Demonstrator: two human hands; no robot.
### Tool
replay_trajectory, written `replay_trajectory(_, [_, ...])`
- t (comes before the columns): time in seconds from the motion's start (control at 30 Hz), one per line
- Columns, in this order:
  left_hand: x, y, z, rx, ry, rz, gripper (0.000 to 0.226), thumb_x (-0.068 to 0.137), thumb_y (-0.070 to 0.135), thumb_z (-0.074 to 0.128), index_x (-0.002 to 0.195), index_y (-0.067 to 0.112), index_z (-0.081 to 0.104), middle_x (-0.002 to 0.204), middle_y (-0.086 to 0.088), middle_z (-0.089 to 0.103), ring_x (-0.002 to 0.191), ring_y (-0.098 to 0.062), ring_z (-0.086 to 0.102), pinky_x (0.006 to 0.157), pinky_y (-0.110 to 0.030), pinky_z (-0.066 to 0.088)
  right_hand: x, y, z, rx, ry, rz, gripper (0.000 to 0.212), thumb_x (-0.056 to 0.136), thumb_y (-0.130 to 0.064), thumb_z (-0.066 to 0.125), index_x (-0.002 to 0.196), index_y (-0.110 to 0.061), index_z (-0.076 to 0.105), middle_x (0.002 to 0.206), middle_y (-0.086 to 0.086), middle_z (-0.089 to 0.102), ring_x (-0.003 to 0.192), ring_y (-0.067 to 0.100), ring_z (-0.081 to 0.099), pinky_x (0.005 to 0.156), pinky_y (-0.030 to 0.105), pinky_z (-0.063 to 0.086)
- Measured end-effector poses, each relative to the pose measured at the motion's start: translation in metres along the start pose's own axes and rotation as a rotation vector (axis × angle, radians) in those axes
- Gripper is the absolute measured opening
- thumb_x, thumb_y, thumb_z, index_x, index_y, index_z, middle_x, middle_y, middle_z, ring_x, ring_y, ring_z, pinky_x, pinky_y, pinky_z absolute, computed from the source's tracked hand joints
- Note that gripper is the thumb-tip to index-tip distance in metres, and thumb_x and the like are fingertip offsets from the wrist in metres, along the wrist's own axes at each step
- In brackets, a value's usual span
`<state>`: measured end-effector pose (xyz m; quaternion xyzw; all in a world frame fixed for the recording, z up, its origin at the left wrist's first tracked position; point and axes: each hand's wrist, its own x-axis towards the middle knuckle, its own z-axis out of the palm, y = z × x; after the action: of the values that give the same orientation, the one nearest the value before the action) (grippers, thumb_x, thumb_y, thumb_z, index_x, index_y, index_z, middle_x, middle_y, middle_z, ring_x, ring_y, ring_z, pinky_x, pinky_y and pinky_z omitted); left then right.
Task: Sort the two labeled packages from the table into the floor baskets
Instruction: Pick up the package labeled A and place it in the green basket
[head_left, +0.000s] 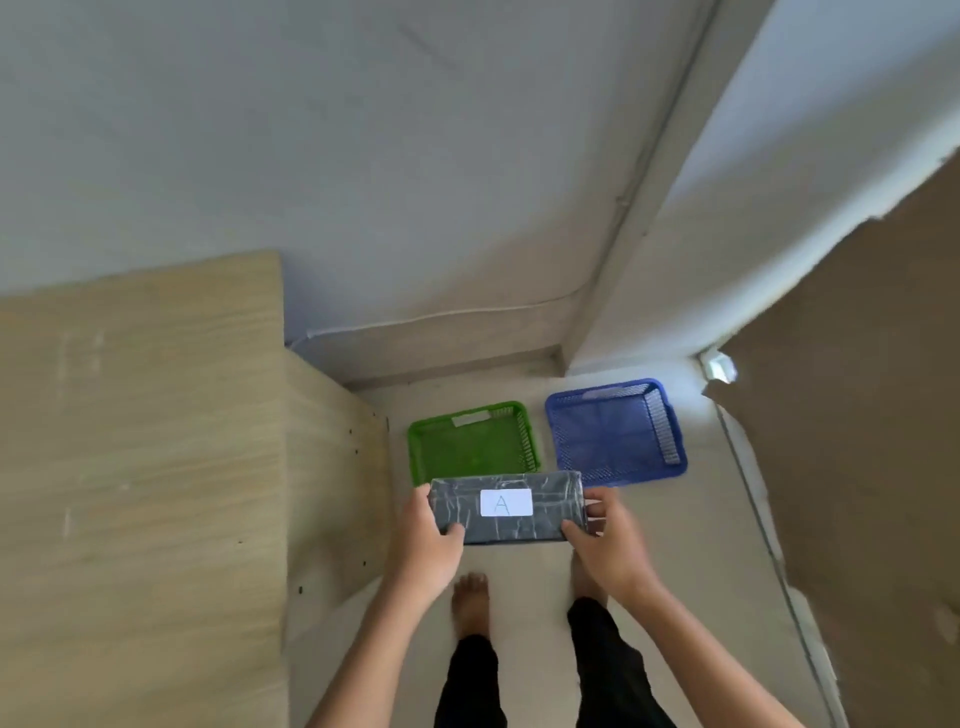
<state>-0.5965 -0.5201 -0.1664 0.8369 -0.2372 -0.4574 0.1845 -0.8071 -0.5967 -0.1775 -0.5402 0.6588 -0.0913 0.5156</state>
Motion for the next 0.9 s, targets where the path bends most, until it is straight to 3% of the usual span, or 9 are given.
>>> replay_trajectory(0.23, [0.086,-0.054,0.055,-0.096,0.083,-0.12,0.06,0.09,0.015,0.067,0.145,0.02,0.043,0.132,-0.001,0.064,0.116,-0.02,0.064,0.1,-0.04,0.051,0.111,0.059,0.051,-0.039,-0.103,-0.017,0.04,0.076,0.0,0.079,0.088,-0.03,0.056,0.077,-0.01,0.064,0.065,0.001,0.061,0.057,0.003,0.045])
replay_trajectory(0.33, [0.135,-0.088,0.092,-0.152,0.127,-0.148,0.054,0.087,0.006,0.07,0.137,0.013,0.05,0.11,0.01,0.066,0.094,0.001,0.067,0.078,-0.007,0.048,0.158,0.098,0.079,-0.062,-0.129,-0.02,0.036,0.075,-0.002,0.08,0.098,-0.022,0.06,0.078,-0.014,0.062,0.07,0.001,0.061,0.06,0.002,0.044])
replay_trajectory(0.37, [0.149,-0.098,0.101,-0.16,0.136,-0.15,0.051,0.087,0.005,0.07,0.134,0.015,0.052,0.102,0.018,0.063,0.087,0.009,0.065,0.07,-0.002,0.045,0.171,0.108,0.088,-0.065,-0.136,-0.017,0.036,0.075,-0.002,0.08,0.101,-0.019,0.061,0.078,-0.014,0.062,0.071,0.0,0.061,0.06,0.002,0.044])
replay_trajectory(0.43, [0.189,-0.122,0.124,-0.154,0.167,-0.122,0.045,0.087,0.007,0.071,0.128,0.018,0.056,0.1,0.021,0.063,0.092,0.002,0.069,0.072,-0.008,0.047,0.205,0.137,0.112,-0.096,-0.133,-0.046,0.037,0.075,-0.001,0.08,0.105,-0.016,0.063,0.077,-0.017,0.062,0.07,-0.001,0.061,0.06,-0.001,0.042])
replay_trajectory(0.5, [0.232,-0.15,0.148,-0.134,0.191,-0.115,0.042,0.088,0.01,0.07,0.128,0.014,0.059,0.111,0.005,0.069,0.103,-0.016,0.069,0.085,-0.03,0.055,0.241,0.166,0.139,-0.127,-0.174,-0.076,0.037,0.077,0.0,0.078,0.109,-0.013,0.065,0.079,-0.015,0.065,0.068,-0.001,0.06,0.061,-0.003,0.04])
replay_trajectory(0.57, [0.272,-0.171,0.166,-0.123,0.217,-0.107,0.048,0.088,0.009,0.07,0.134,0.011,0.057,0.121,-0.008,0.069,0.108,-0.024,0.067,0.094,-0.042,0.055,0.274,0.186,0.165,-0.161,-0.197,-0.106,0.036,0.081,0.001,0.074,0.113,-0.012,0.065,0.087,-0.006,0.069,0.068,-0.002,0.058,0.061,-0.005,0.039])
replay_trajectory(0.7, [0.354,-0.213,0.2,-0.042,0.259,-0.07,0.05,0.088,0.007,0.072,0.136,0.008,0.057,0.127,-0.009,0.068,0.115,-0.027,0.065,0.099,-0.045,0.053,0.338,0.227,0.223,-0.188,-0.25,-0.126,0.041,0.086,-0.001,0.065,0.121,-0.022,0.062,0.098,-0.009,0.067,0.078,0.004,0.06,0.059,0.002,0.04])
replay_trajectory(0.8, [0.408,-0.24,0.222,0.004,0.288,-0.074,0.049,0.089,0.013,0.072,0.136,0.009,0.056,0.127,-0.011,0.068,0.115,-0.029,0.066,0.098,-0.048,0.053,0.379,0.256,0.266,-0.216,-0.243,-0.119,0.042,0.089,-0.004,0.06,0.123,-0.027,0.061,0.097,-0.009,0.066,0.069,0.001,0.058,0.048,0.005,0.039])
replay_trajectory(0.9, [0.446,-0.255,0.235,-0.004,0.306,-0.059,0.044,0.09,0.014,0.071,0.132,0.008,0.058,0.124,-0.012,0.069,0.113,-0.028,0.066,0.097,-0.048,0.054,0.413,0.271,0.293,-0.224,-0.238,-0.141,0.038,0.092,-0.008,0.059,0.126,-0.025,0.059,0.1,-0.008,0.062,0.081,0.01,0.057,0.059,0.014,0.039])
